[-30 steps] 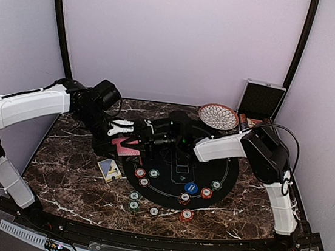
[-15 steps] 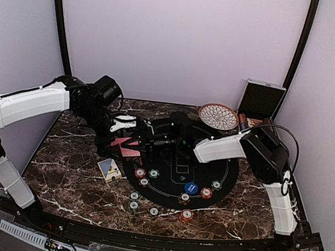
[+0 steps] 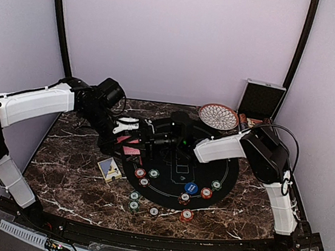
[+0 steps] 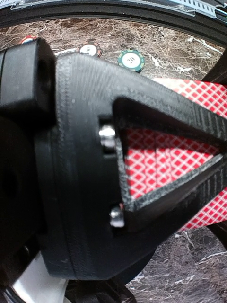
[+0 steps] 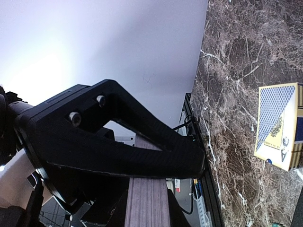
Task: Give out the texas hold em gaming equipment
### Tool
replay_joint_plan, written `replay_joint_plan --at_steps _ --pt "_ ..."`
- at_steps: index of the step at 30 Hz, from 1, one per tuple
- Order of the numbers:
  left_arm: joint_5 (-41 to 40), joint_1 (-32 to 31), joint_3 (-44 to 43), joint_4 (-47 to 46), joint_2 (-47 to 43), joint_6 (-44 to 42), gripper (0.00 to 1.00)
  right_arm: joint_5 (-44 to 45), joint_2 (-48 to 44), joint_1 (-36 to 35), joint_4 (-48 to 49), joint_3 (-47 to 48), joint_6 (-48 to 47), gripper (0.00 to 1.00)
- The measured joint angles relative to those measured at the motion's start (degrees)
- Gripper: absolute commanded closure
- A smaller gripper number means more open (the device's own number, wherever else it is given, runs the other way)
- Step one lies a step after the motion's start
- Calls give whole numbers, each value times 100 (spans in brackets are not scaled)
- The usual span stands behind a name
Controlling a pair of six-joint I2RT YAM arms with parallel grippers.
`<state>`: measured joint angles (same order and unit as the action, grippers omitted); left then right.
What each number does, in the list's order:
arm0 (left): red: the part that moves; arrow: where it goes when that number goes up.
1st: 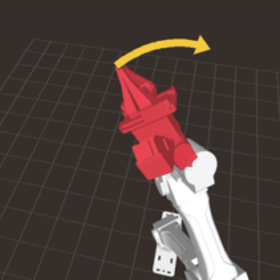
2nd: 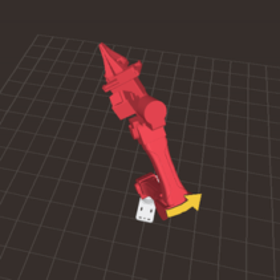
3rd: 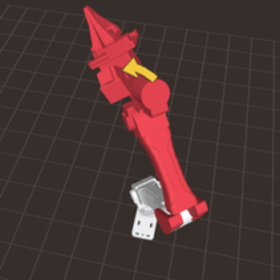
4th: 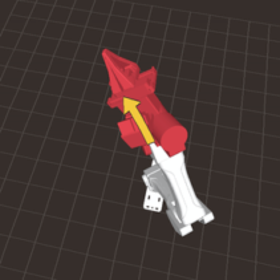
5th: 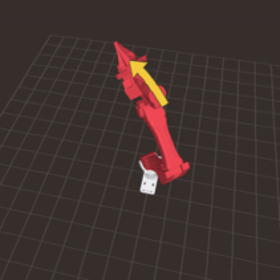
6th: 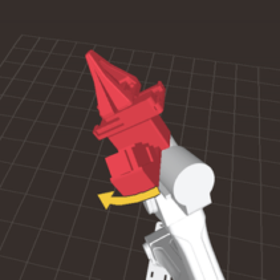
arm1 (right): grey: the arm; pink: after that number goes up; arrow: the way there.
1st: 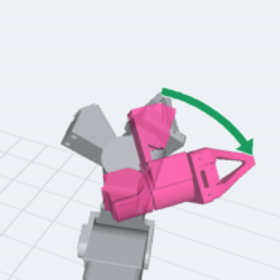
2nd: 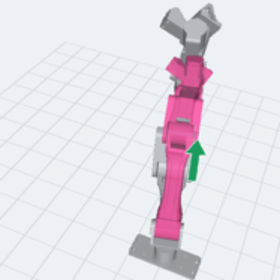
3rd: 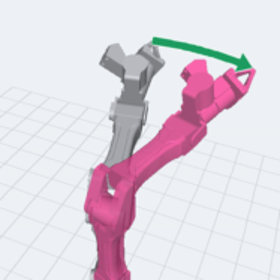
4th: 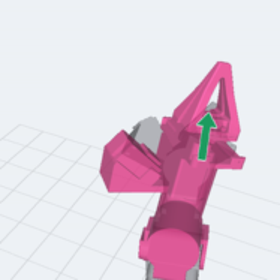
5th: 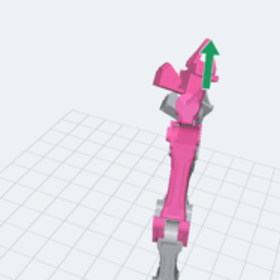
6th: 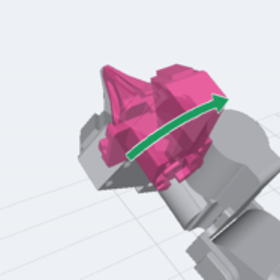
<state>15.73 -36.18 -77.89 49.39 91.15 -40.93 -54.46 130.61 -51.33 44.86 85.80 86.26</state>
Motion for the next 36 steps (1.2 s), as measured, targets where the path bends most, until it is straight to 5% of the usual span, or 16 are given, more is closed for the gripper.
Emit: replay_joint_plan --at_steps 8,10,14,26,36 --pt "-9 0 0 -15 2 7 46 50 0 0 -4 -2 -22 92" --pt "-11 0 0 -15 2 0 72 52 0 2 -9 -2 -26 81" --pt "-44 -7 0 -59 24 -42 92 39 0 0 -33 -2 -39 68" --pt "-184 -4 0 -149 146 -68 100 17 0 -2 -111 -2 -66 58" --pt "-229 -4 2 -109 184 -68 100 404 -142 0 -1952 264 -1366 51"
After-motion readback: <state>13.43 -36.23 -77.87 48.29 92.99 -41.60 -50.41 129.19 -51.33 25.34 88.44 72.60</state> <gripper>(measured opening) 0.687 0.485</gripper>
